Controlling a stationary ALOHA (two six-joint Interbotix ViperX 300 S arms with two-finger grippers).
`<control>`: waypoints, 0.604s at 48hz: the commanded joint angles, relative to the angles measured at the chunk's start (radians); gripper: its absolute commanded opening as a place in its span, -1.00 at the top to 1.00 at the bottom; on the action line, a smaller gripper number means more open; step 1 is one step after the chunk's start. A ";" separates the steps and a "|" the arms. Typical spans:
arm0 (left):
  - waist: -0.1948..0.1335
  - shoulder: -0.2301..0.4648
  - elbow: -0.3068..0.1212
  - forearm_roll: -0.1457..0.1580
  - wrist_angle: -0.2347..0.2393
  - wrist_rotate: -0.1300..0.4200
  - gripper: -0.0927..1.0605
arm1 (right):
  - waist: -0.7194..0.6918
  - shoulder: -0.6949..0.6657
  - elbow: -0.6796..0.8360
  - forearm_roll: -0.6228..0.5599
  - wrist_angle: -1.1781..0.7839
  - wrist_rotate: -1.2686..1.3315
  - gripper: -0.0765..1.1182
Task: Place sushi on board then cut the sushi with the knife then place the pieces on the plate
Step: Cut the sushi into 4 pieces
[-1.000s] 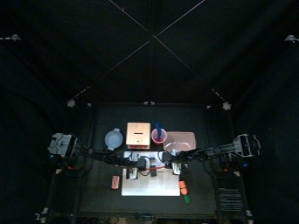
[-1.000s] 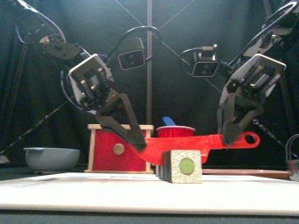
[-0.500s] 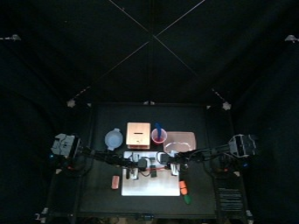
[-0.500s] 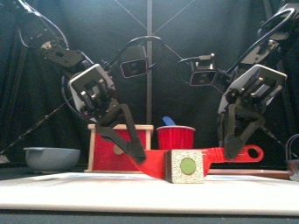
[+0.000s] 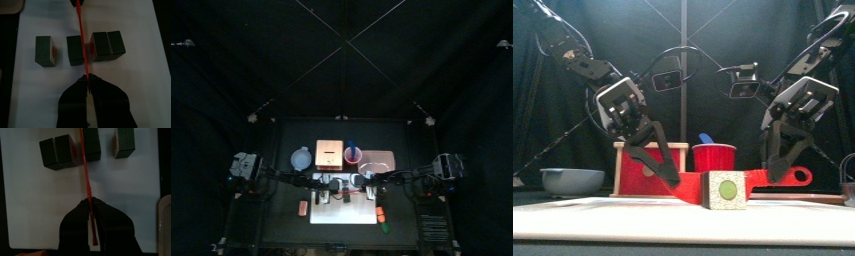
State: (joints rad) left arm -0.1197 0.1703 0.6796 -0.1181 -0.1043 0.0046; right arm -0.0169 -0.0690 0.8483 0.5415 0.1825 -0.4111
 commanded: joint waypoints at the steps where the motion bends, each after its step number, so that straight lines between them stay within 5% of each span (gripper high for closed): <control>1: 0.012 -0.014 -0.023 0.005 -0.006 0.002 0.15 | -0.018 -0.018 -0.025 -0.002 -0.020 0.002 0.20; 29: 0.017 -0.074 -0.025 0.018 0.011 0.000 0.15 | -0.018 -0.089 -0.031 -0.002 0.000 0.003 0.20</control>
State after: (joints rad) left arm -0.1012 0.1442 0.6796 -0.1074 -0.0890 0.0046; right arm -0.0261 -0.0997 0.8483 0.5369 0.1856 -0.4096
